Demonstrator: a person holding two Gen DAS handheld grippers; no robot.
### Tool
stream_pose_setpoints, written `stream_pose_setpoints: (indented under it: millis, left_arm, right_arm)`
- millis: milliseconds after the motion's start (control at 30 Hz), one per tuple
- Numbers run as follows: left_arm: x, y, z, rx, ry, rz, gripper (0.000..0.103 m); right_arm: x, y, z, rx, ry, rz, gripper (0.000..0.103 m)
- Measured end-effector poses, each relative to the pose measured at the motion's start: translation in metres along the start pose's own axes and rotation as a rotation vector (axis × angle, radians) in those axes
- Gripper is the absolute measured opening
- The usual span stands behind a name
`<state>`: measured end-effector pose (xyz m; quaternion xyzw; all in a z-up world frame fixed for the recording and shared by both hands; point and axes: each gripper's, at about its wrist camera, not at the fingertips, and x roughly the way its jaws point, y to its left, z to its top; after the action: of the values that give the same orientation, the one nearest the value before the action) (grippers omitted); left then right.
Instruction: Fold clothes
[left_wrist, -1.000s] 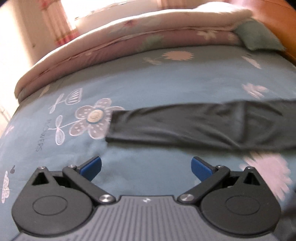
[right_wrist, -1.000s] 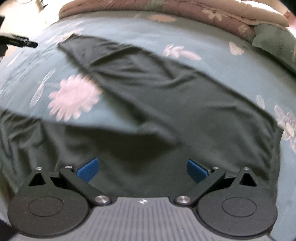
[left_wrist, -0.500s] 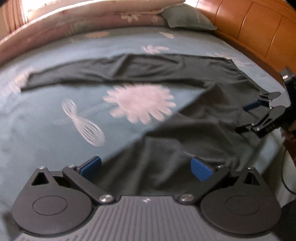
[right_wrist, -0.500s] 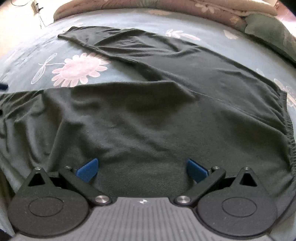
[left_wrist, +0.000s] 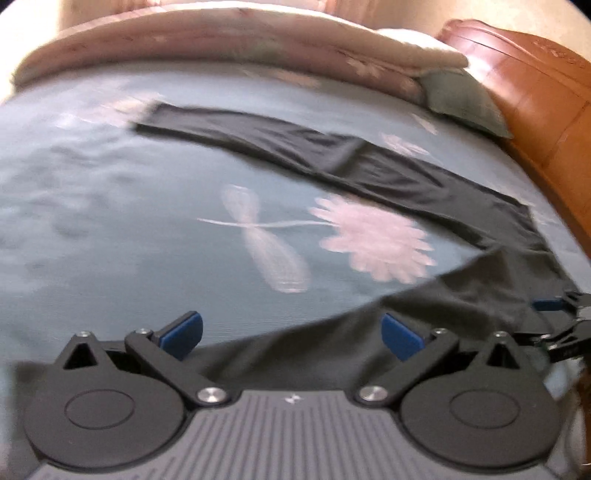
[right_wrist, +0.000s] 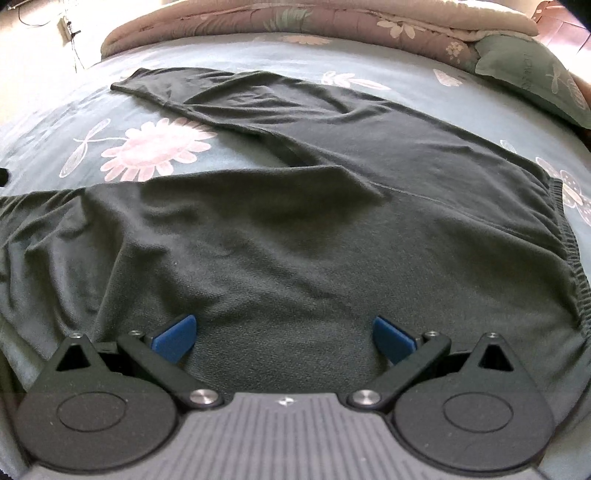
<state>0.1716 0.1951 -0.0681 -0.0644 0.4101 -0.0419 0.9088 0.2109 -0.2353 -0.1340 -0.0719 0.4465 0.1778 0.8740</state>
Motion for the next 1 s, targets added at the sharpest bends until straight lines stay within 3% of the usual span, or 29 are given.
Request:
stream_pose_setpoints:
  millis: [200, 267, 367, 533, 600, 667, 800, 933, 1000]
  left_arm:
    - [-0.012, 0.059, -0.049, -0.082, 0.038, 0.186, 0.102]
    - [-0.013, 0.069, -0.071, -0.135, 0.065, 0.178, 0.102]
    - [-0.023, 0.062, -0.091, -0.085, 0.026, 0.19, 0.102]
    - [-0.031, 0.062, -0.073, -0.059, 0.031, 0.131, 0.102]
    - [-0.03, 0.065, -0.057, -0.078, -0.03, 0.123, 0.102]
    - [-0.021, 0.068, -0.042, -0.105, -0.062, 0.093, 0.102]
    - [0.01, 0.087, -0.039, -0.228, -0.023, 0.016, 0.102]
    - [0.003, 0.103, -0.052, -0.222, -0.018, 0.12, 0.102]
    - [-0.01, 0.107, -0.054, -0.242, -0.027, 0.105, 0.102]
  right_arm:
    - [-0.001, 0.0, 0.001, 0.005, 0.002, -0.007, 0.103]
    - [0.0, 0.001, 0.001, 0.007, 0.005, -0.011, 0.103]
    - [0.0, 0.001, 0.001, 0.01, 0.004, -0.012, 0.103]
    - [0.001, 0.002, 0.004, 0.017, 0.016, -0.017, 0.103]
    - [0.001, 0.003, 0.005, 0.02, 0.021, -0.02, 0.103]
    - [0.001, 0.003, 0.004, 0.022, 0.022, -0.022, 0.103]
    - [0.001, 0.003, 0.005, 0.027, 0.026, -0.026, 0.103]
    - [0.002, 0.002, 0.006, 0.028, 0.032, -0.025, 0.103]
    - [0.002, 0.001, 0.006, 0.027, 0.035, -0.022, 0.103]
